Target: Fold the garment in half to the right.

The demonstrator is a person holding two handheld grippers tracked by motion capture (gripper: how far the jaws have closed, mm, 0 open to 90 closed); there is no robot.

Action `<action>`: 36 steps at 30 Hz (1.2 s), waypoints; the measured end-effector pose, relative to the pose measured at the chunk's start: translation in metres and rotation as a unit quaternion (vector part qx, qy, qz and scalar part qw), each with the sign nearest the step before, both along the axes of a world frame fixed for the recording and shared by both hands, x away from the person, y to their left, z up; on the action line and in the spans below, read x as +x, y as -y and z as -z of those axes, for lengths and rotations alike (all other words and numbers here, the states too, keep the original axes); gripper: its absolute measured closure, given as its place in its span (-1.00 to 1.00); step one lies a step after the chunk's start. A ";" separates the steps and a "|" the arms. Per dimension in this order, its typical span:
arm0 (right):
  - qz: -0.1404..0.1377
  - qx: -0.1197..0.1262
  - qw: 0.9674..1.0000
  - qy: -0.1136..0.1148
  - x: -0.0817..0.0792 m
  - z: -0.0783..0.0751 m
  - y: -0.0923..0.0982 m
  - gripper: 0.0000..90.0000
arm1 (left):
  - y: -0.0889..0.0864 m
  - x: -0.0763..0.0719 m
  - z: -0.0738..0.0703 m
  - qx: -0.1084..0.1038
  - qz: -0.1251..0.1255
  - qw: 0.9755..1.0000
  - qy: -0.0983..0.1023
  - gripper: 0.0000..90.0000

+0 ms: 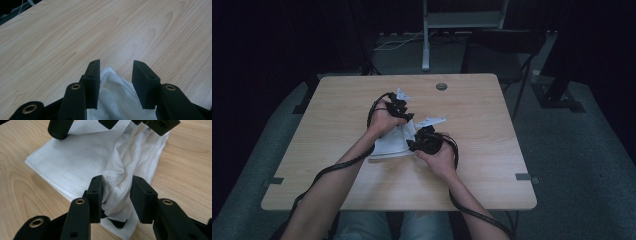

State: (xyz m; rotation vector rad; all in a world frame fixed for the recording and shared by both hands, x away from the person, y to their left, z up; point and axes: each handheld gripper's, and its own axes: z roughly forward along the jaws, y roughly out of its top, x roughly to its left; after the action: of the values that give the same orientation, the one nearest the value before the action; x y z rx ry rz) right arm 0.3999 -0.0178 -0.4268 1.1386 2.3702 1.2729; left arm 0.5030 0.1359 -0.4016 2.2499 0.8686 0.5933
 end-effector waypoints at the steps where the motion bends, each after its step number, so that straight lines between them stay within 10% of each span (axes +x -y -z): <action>1: 0.001 0.000 1.000 0.000 0.000 0.000 0.001 0.38 | 0.000 0.000 0.000 0.000 0.000 1.000 0.001 0.26; 27: 0.013 0.003 1.000 0.013 -0.007 -0.015 0.022 0.21 | -0.043 -0.012 -0.034 -0.005 -0.029 0.999 0.030 -0.19; 36: 0.002 0.002 1.000 -0.003 0.004 -0.016 0.007 0.32 | -0.077 -0.032 -0.017 0.010 -0.033 0.999 0.027 -0.19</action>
State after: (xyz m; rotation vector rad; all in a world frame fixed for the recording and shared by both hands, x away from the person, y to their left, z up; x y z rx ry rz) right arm 0.4036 -0.0252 -0.4111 1.1480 2.3693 1.2755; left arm 0.4707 0.2129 -0.3843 2.2186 0.9163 0.6928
